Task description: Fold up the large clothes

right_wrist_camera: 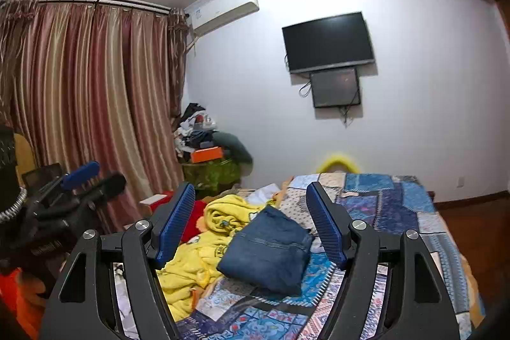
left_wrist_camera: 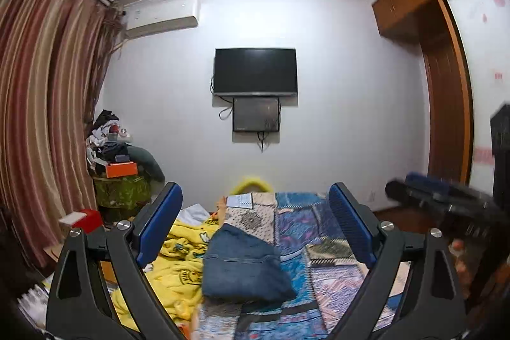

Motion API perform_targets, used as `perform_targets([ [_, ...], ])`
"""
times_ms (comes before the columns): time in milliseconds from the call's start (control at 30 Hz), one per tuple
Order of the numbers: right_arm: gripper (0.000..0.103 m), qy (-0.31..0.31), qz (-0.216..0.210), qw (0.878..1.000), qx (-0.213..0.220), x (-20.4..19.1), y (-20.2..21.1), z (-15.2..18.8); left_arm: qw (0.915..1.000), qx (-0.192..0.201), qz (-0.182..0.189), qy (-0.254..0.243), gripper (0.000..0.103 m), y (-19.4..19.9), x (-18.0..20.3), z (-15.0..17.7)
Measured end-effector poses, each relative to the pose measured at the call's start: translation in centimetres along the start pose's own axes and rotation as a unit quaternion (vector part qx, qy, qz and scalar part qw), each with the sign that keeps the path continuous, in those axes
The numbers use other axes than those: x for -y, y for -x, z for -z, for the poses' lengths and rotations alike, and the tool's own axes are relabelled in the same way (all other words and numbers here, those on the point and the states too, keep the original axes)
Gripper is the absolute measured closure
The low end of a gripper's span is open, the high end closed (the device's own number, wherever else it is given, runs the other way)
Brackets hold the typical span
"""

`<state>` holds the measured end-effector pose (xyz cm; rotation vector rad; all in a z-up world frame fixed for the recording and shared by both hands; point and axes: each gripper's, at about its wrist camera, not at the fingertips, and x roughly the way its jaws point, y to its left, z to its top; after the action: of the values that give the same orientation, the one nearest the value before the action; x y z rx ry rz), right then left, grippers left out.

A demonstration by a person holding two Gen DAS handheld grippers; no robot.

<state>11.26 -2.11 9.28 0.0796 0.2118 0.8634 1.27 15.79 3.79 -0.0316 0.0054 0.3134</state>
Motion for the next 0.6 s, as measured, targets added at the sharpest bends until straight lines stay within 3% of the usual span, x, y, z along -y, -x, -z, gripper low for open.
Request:
perform_targets([
  [133, 0.034, 0.010, 0.016, 1.000, -0.002, -0.5, 0.6, 0.4, 0.9998, 0.001, -0.018, -0.003, 0.009, 1.4, 0.6, 0.5],
  [267, 0.022, -0.006, 0.024, 1.000, -0.012, -0.1, 0.6, 1.0, 0.9996, -0.017, -0.024, -0.001, 0.007, 1.8, 0.8, 1.2],
  [400, 0.019, 0.000, 0.048, 0.999, -0.025, 0.1, 0.3, 1.3, 0.9992, -0.024, -0.033, 0.002, 0.000, 2.1, 1.0, 1.8],
  [600, 0.000, 0.009, 0.054, 0.998, -0.020, -0.4, 1.0, 1.3, 0.9987, -0.037, -0.032, 0.015, 0.000, 2.2, 0.7, 2.4],
])
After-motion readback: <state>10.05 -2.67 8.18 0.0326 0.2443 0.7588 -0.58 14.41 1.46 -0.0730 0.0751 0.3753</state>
